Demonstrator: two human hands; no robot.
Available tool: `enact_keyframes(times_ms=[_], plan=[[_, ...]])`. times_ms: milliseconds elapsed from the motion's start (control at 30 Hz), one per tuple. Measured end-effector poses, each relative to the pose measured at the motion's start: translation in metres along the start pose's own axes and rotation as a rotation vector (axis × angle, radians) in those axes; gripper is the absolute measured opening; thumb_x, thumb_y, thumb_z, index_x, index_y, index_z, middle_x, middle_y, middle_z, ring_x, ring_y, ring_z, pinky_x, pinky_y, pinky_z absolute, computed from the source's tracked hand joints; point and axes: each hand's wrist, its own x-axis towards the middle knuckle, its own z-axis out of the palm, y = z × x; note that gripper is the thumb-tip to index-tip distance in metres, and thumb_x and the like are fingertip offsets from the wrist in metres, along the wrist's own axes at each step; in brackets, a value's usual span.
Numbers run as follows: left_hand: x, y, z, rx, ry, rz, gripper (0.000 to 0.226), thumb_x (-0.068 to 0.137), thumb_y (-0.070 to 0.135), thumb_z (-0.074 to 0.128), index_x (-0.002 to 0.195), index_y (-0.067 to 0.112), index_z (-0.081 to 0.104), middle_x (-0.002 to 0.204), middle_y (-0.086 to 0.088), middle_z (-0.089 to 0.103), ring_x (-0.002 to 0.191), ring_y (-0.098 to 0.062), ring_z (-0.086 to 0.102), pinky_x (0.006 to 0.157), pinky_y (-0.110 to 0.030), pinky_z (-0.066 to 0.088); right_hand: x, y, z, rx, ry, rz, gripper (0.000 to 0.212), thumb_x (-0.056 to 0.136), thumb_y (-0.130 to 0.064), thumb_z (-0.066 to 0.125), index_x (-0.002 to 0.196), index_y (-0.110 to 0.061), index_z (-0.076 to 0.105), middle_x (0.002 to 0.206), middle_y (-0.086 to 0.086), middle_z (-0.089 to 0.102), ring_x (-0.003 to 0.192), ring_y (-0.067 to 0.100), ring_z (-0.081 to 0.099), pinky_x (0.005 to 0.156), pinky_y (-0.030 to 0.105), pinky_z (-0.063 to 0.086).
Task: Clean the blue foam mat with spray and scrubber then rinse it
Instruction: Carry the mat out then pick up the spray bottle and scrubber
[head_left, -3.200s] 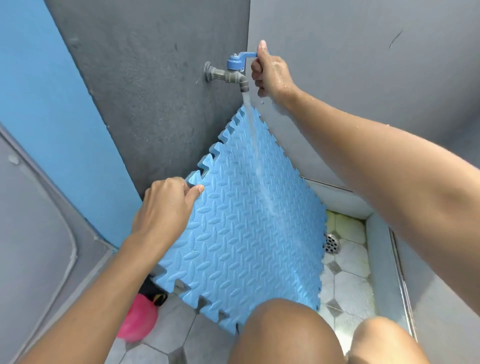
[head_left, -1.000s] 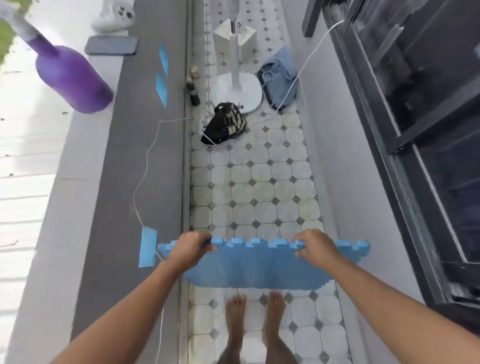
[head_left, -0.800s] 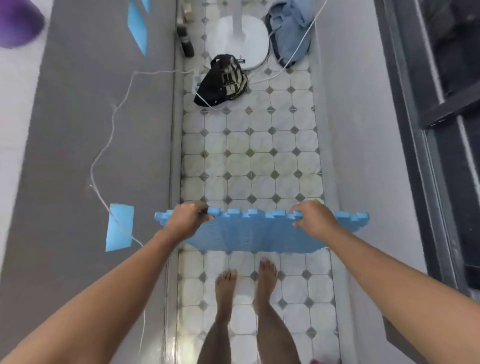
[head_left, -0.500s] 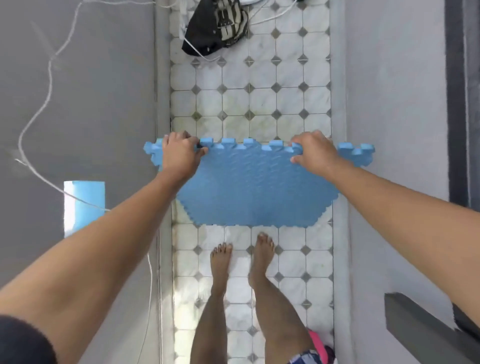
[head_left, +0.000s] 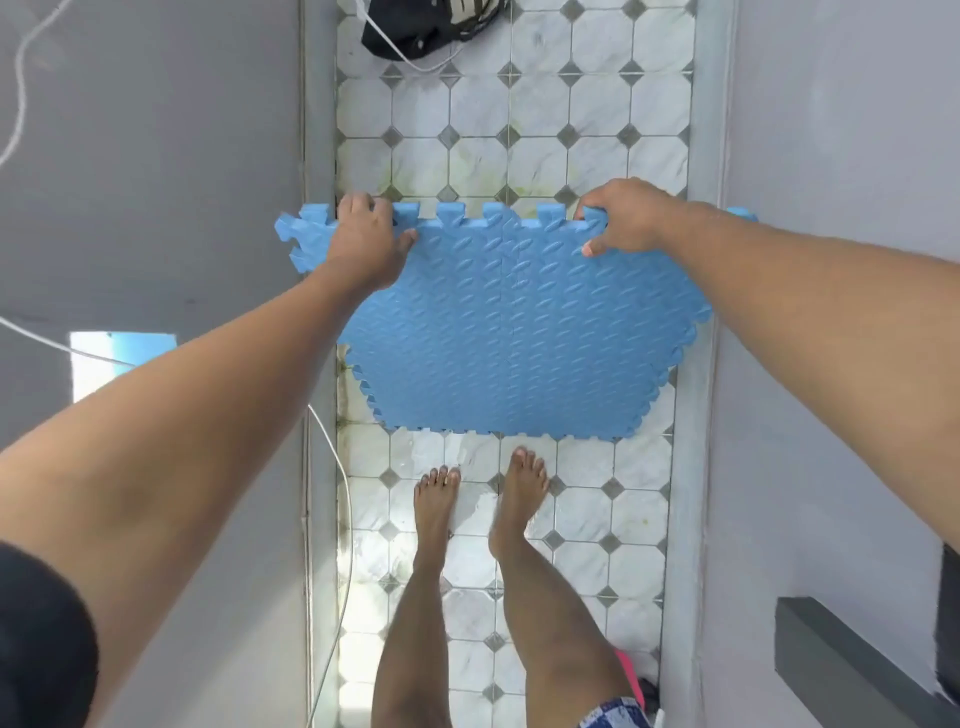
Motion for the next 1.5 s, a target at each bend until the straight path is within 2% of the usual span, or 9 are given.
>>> enact_keyframes(times_ms=[100,200,433,567,700,900,1100,1400,1500], plan=[[0.004,-0.005,0.005,-0.016,-0.041,0.003,0.055,0.105,0.042,0.048,0.138,-0.002,0.05,0.142,-0.024,0.043,0.142,-0.038,0.032,0.116,-0.046,0.031,0.004,0.001,-0.005,0.0,-0.092,-0.012,0.03,0.082,-0.029,0.081,0.101,-0.02,0.06,0.107,0.007,0.059,0.103,0.032,0.057,0.081,0.035,0.043],[0.005,-0.01,0.016,0.0,-0.112,0.048,0.054,0.104,0.041,0.051,0.138,-0.001,0.051,0.144,-0.023,0.043,0.142,-0.036,0.035,0.116,-0.046,0.032,0.006,0.005,0.014,-0.077,-0.157,0.012,0.046,0.086,-0.029,0.077,0.126,-0.018,0.058,0.128,0.01,0.053,0.117,0.031,0.051,0.093,0.038,0.041],[0.002,-0.008,0.041,0.139,0.001,0.054,0.067,0.099,0.039,0.06,0.15,0.002,0.036,0.166,-0.022,0.021,0.158,-0.038,0.005,0.126,-0.058,0.013,0.007,0.02,0.069,-0.115,0.287,0.075,0.065,0.092,-0.028,0.068,0.147,-0.023,0.035,0.142,0.01,0.045,0.138,0.03,0.035,0.115,0.059,0.018],[0.003,-0.007,0.04,0.134,0.016,0.052,0.072,0.096,0.035,0.065,0.151,0.002,0.034,0.164,-0.023,0.023,0.157,-0.04,0.008,0.126,-0.057,0.015,0.001,0.012,0.078,-0.052,0.356,0.057,0.072,0.095,-0.026,0.063,0.155,-0.019,0.023,0.159,0.006,0.027,0.149,0.027,0.019,0.119,0.064,0.007],[-0.008,0.004,0.039,0.121,0.024,0.089,0.073,0.096,0.034,0.064,0.153,0.003,0.032,0.162,-0.023,0.027,0.153,-0.038,0.021,0.123,-0.054,0.024,-0.01,0.012,0.092,0.118,0.344,0.107,0.071,0.098,-0.026,0.057,0.157,-0.017,0.019,0.165,0.006,0.017,0.153,0.027,0.012,0.121,0.058,0.013],[-0.09,0.038,0.058,-0.056,-0.099,0.182,0.067,0.101,0.037,0.06,0.155,0.008,0.033,0.159,-0.014,0.035,0.146,-0.033,0.035,0.115,-0.046,0.037,-0.082,0.003,0.145,0.482,0.364,0.137,0.055,0.097,-0.019,0.06,0.148,-0.01,0.04,0.149,0.011,0.043,0.138,0.029,0.039,0.11,0.041,0.037],[-0.188,0.063,0.066,-0.263,-0.199,0.368,0.055,0.103,0.03,0.059,0.151,0.011,0.041,0.151,-0.008,0.047,0.143,-0.025,0.043,0.112,-0.036,0.036,-0.21,-0.013,0.24,0.796,0.38,0.433,0.036,0.096,-0.018,0.062,0.131,-0.01,0.056,0.128,0.011,0.061,0.117,0.028,0.06,0.1,0.04,0.048],[-0.284,0.067,0.081,-0.112,-0.453,0.777,0.042,0.099,0.025,0.067,0.137,0.011,0.057,0.132,-0.006,0.062,0.12,-0.026,0.06,0.097,-0.043,0.051,-0.366,-0.102,0.331,1.305,0.656,0.907,0.017,0.092,-0.017,0.063,0.108,-0.011,0.067,0.095,0.001,0.067,0.085,0.021,0.065,0.075,0.023,0.049],[-0.326,0.074,0.085,-0.048,-0.557,0.851,0.039,0.097,0.022,0.07,0.132,0.01,0.06,0.119,-0.003,0.067,0.108,-0.021,0.063,0.087,-0.032,0.048,-0.419,-0.143,0.37,1.501,0.739,1.041,0.012,0.092,-0.028,0.065,0.099,-0.018,0.067,0.092,-0.001,0.07,0.086,0.023,0.07,0.074,0.033,0.054]])
